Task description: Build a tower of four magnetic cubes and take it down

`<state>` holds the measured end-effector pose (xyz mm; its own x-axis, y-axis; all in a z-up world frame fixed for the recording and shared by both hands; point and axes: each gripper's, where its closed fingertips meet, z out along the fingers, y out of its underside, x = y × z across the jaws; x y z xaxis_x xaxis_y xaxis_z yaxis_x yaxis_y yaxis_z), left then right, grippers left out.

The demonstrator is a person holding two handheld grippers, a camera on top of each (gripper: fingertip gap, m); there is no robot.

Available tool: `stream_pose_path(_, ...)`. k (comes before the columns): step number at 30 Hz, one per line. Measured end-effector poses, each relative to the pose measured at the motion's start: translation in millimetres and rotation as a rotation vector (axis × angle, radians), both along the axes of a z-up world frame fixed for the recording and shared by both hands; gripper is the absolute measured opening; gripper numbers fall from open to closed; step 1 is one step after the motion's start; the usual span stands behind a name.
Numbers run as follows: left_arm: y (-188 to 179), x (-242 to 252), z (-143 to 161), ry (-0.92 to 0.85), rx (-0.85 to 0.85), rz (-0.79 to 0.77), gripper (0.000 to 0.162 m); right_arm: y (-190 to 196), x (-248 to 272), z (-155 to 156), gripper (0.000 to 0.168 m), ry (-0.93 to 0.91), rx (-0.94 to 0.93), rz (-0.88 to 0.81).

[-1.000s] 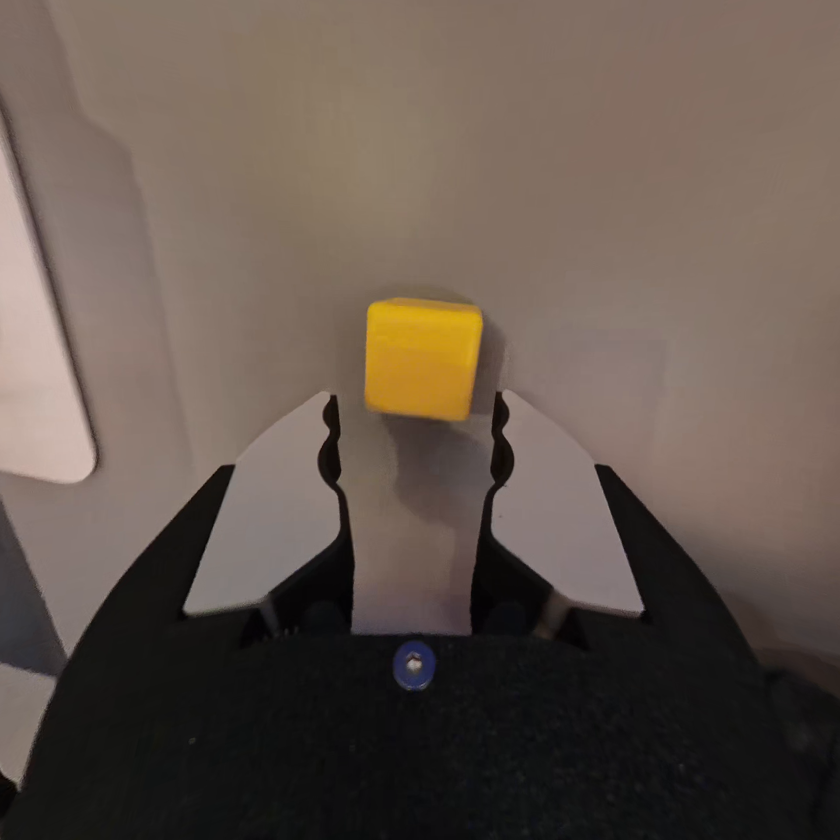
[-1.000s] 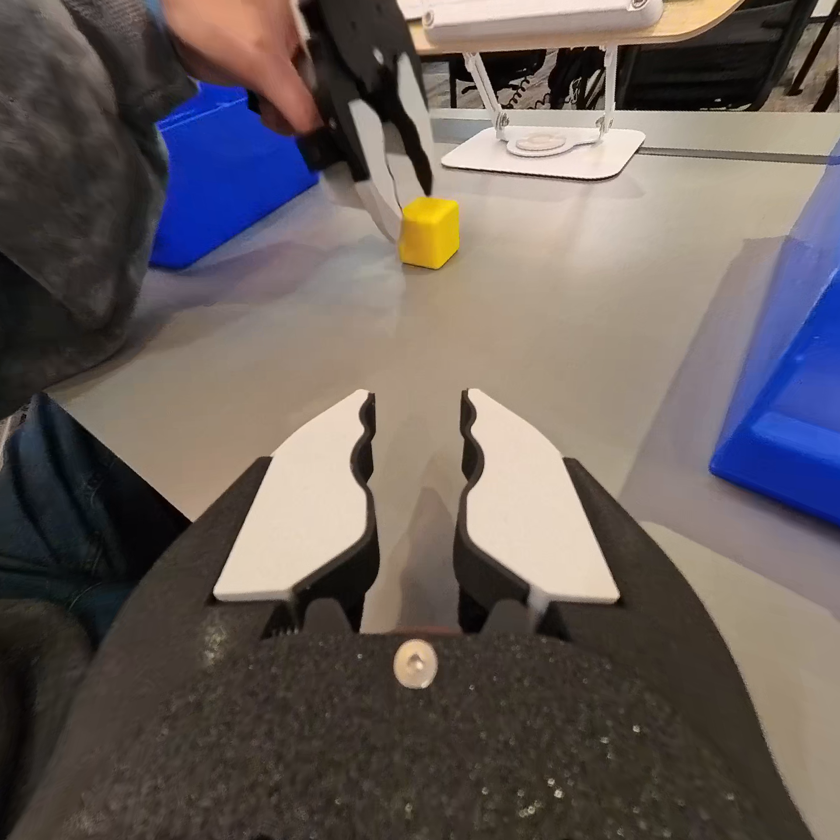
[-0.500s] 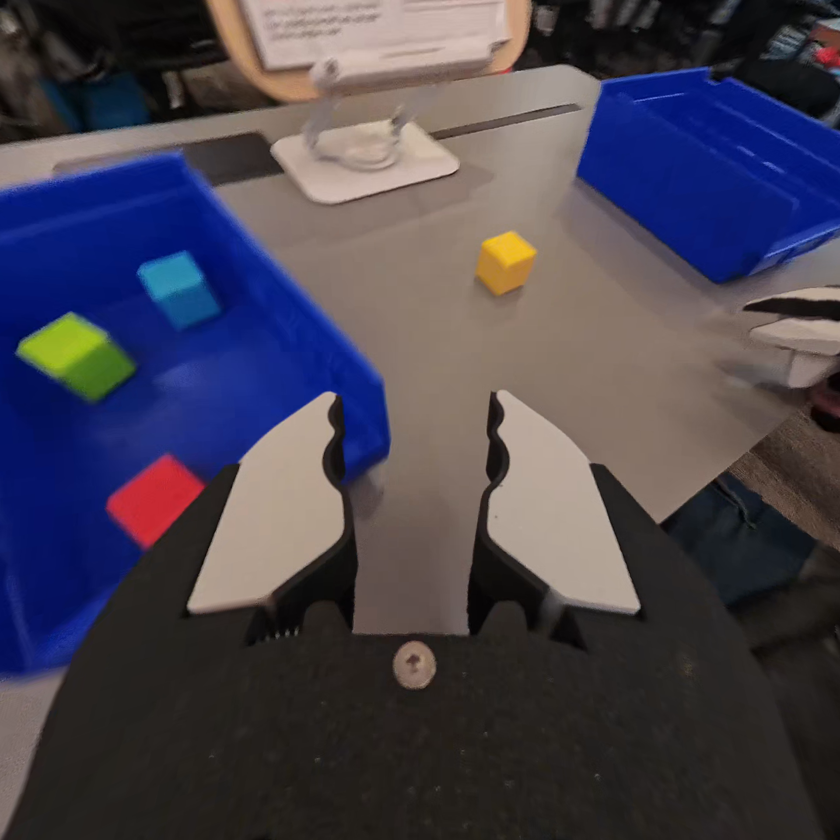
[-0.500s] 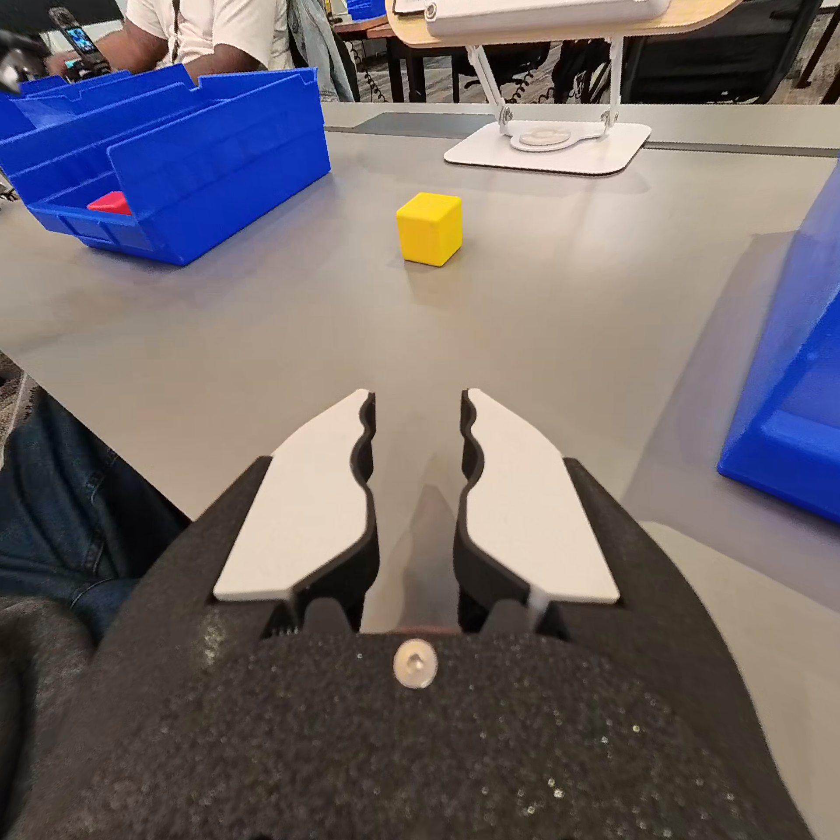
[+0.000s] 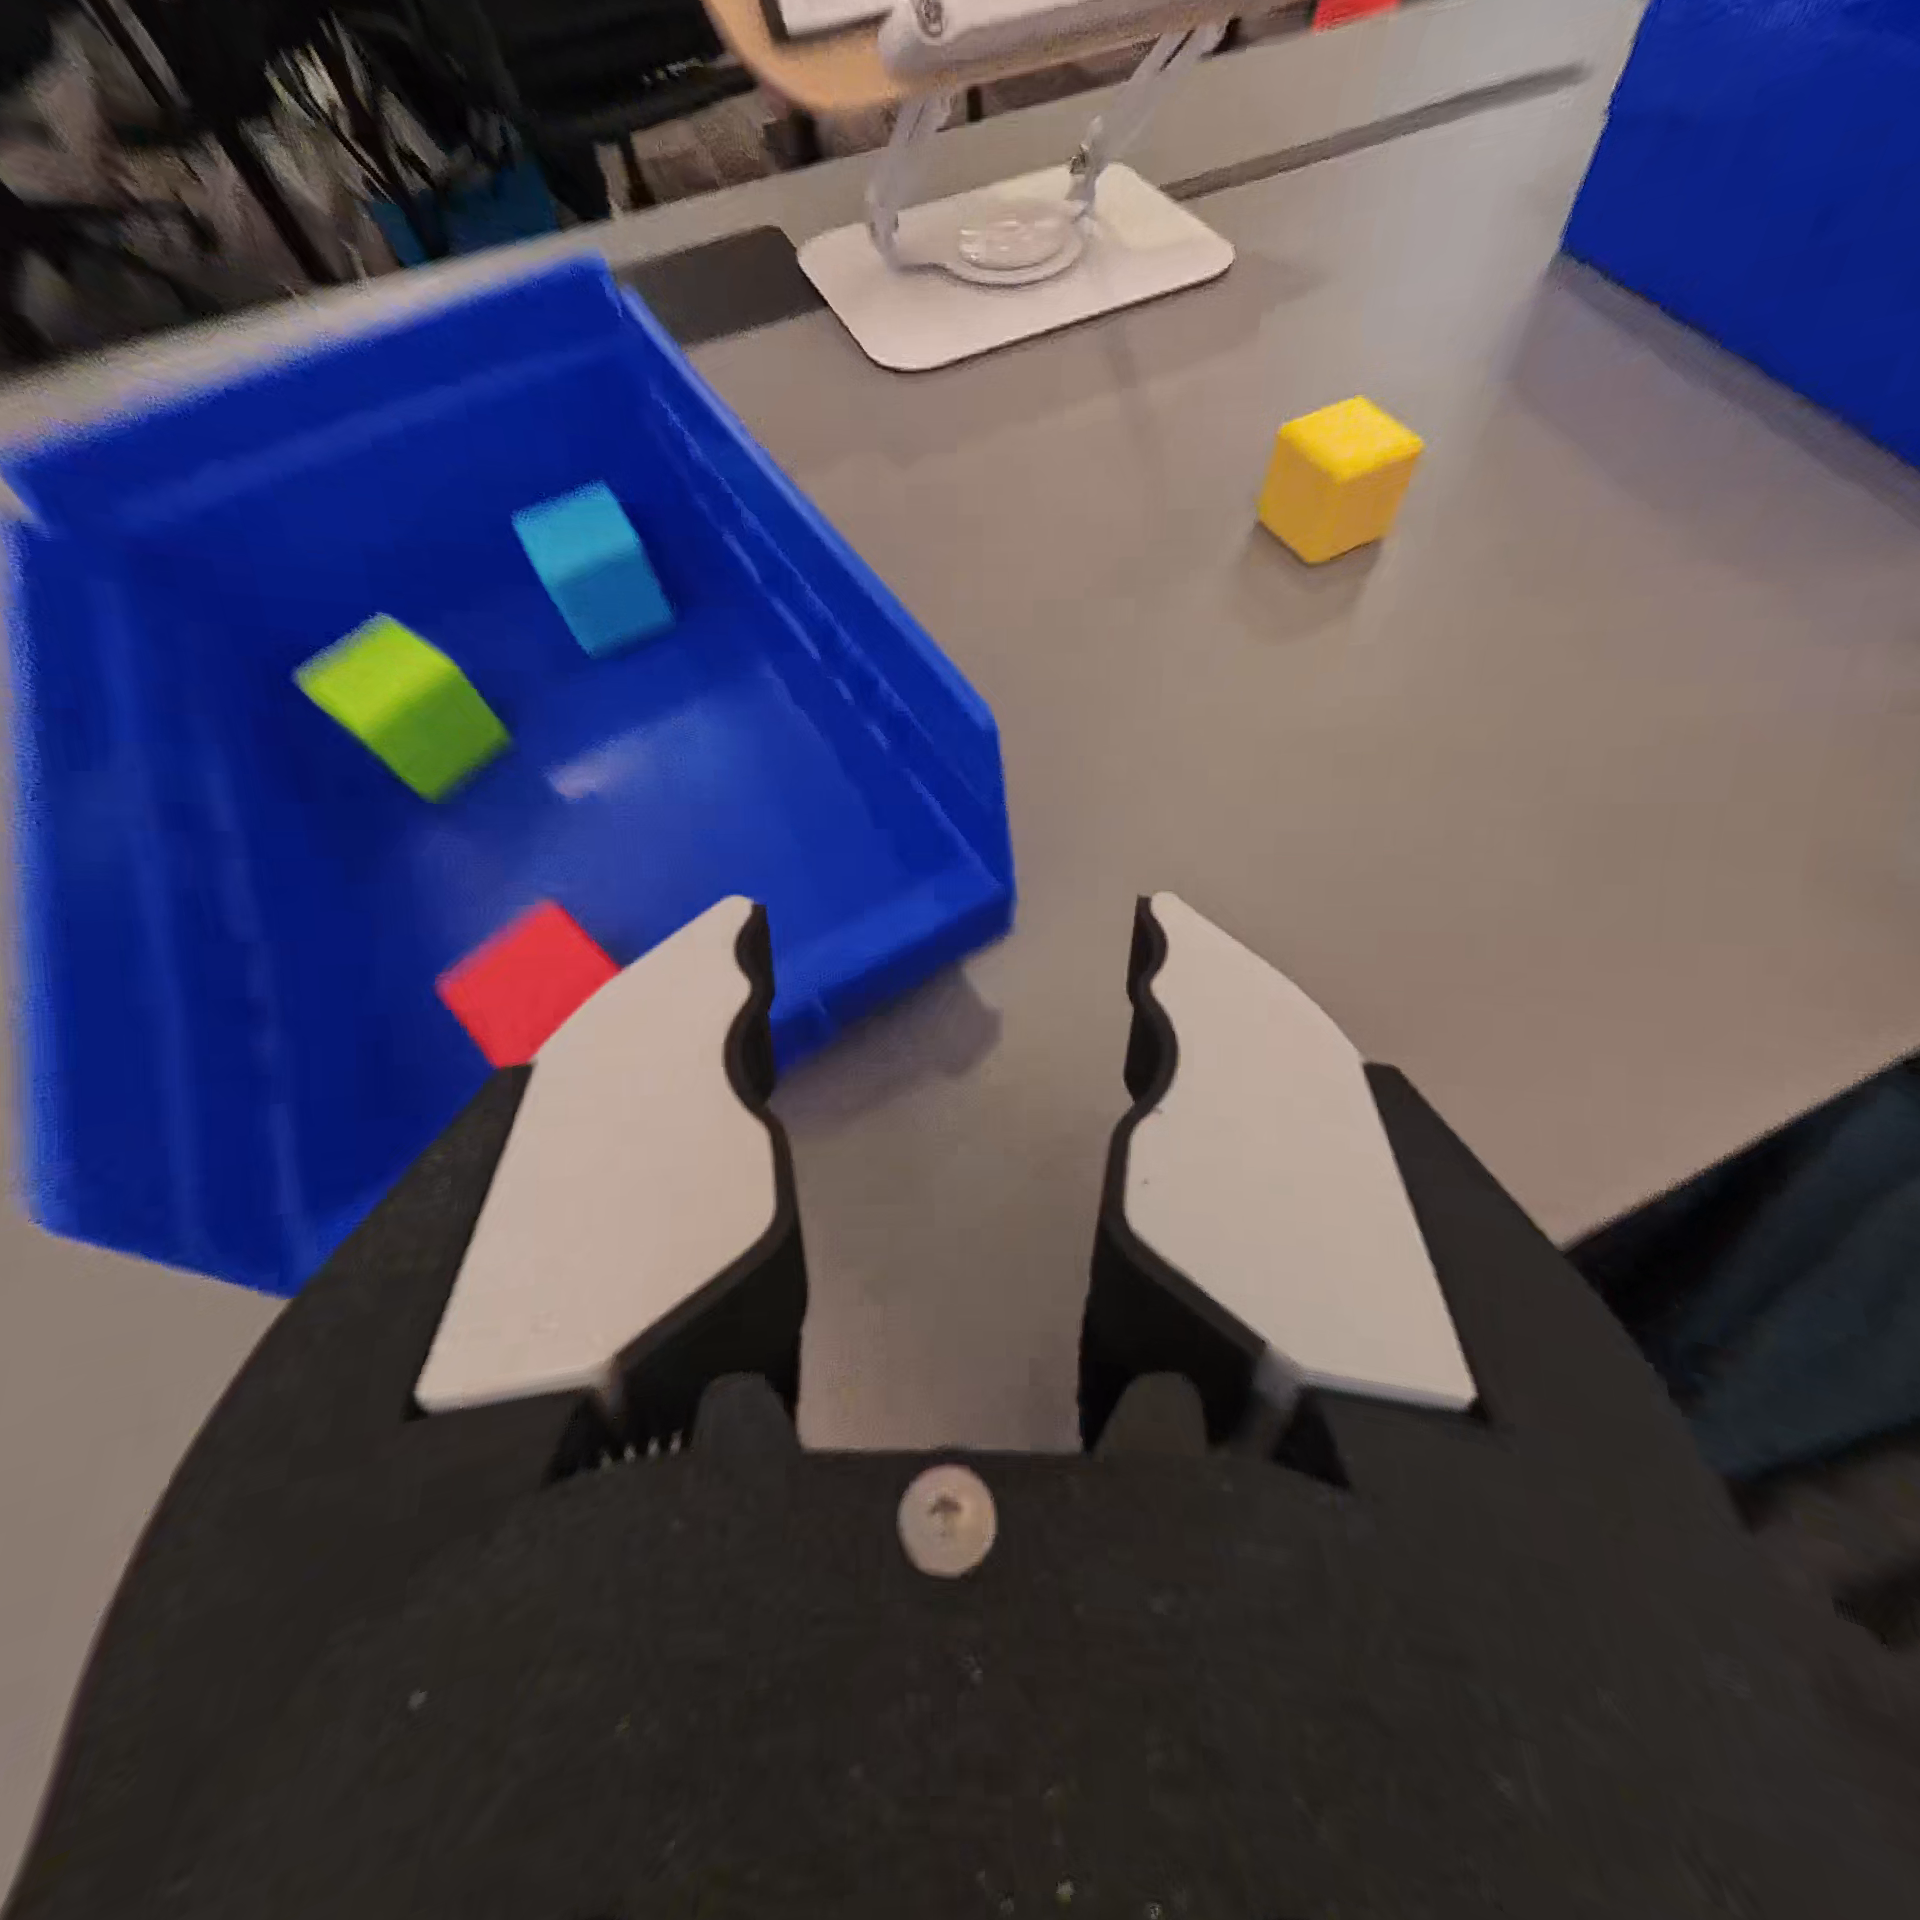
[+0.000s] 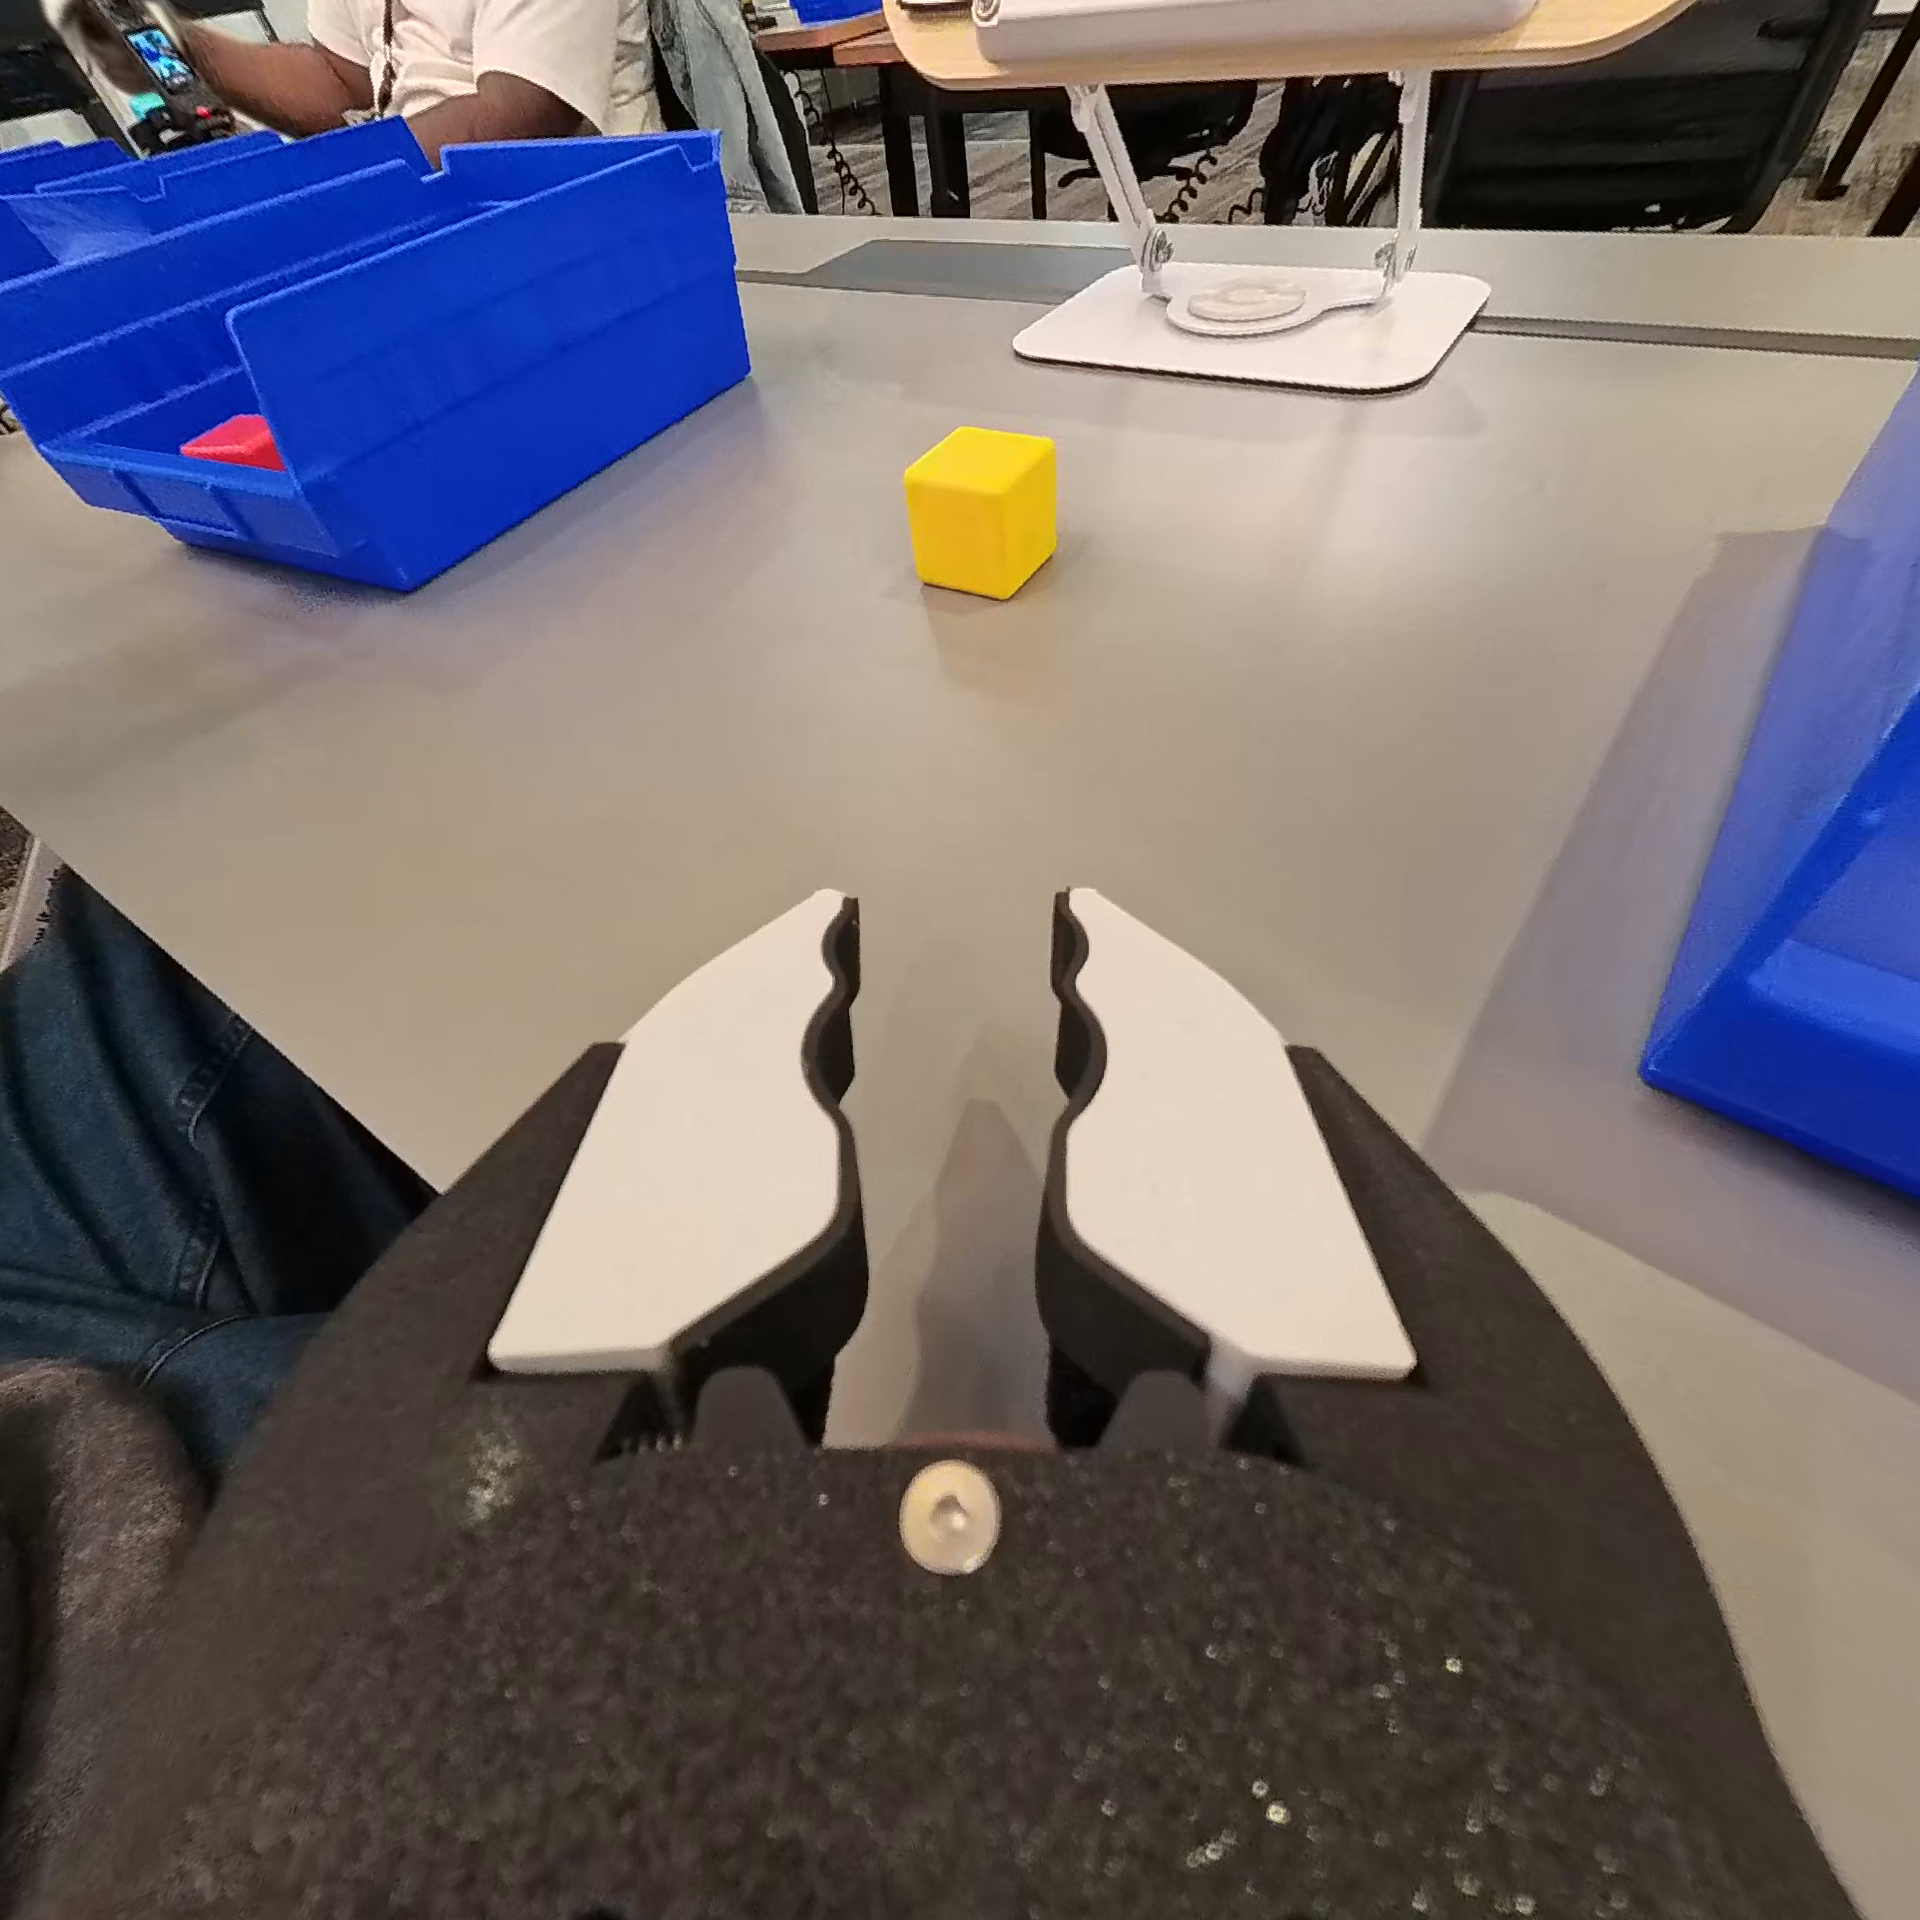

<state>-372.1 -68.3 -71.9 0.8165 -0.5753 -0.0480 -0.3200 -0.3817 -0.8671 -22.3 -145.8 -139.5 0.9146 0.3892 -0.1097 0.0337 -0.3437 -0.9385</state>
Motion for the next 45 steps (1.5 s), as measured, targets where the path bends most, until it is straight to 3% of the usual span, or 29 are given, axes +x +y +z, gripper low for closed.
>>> stream_pose_path(3, 35.7, 1.1, 24.4, 0.182, 0.056, 0.035, 0.064, 0.0, 0.0, 0.0, 0.035, 0.001, 0.000, 0.001)
stream_pose_path(8, 116.8, -2.6, 37.6, 0.157, -0.072, 0.196, 0.061, 0.4, 0.7, -0.3, 0.035, 0.009, -0.003, 0.001)
stream_pose_path(15, 230.2, -7.6, 2.4, 0.131, -0.357, 0.373, 0.062, 0.5, 1.1, -0.8, 0.035, 0.015, -0.007, 0.001)
stream_pose_path(20, 270.5, -6.2, -43.7, 0.160, -0.540, 0.410, 0.064, 0.6, 1.1, -1.3, 0.035, 0.013, -0.008, 0.002)
stream_pose_path(28, 281.3, -2.6, -106.1, 0.201, -0.722, 0.404, 0.059, 0.4, 0.9, -1.8, 0.035, 0.012, -0.012, 0.004)
stream_pose_path(29, 280.1, -0.3, -109.6, 0.193, -0.733, 0.389, 0.050, 0.4, 1.0, -1.8, 0.035, 0.012, -0.013, 0.003)
stream_pose_path(31, 279.6, 1.2, -107.4, 0.175, -0.719, 0.375, 0.050, 0.4, 1.3, -1.8, 0.035, 0.014, -0.015, 0.002)
stream_pose_path(34, 279.7, -2.1, -86.2, 0.183, -0.641, 0.343, 0.050, 0.2, 1.4, -1.9, 0.035, 0.017, -0.016, 0.003)
stream_pose_path(39, 268.2, 14.1, -11.7, 0.195, -0.449, 0.174, 0.050, 0.2, 1.0, -1.9, 0.034, 0.011, -0.016, 0.002)
stream_pose_path(42, 246.5, 53.6, 32.6, 0.274, -0.329, -0.061, 0.050, 0.1, 1.2, -0.9, 0.034, 0.009, -0.009, -0.001)
stream_pose_path(45, 207.8, 114.2, 53.4, 0.359, -0.244, -0.399, 0.050, 0.2, 1.7, 0.0, 0.035, 0.009, -0.006, -0.004)
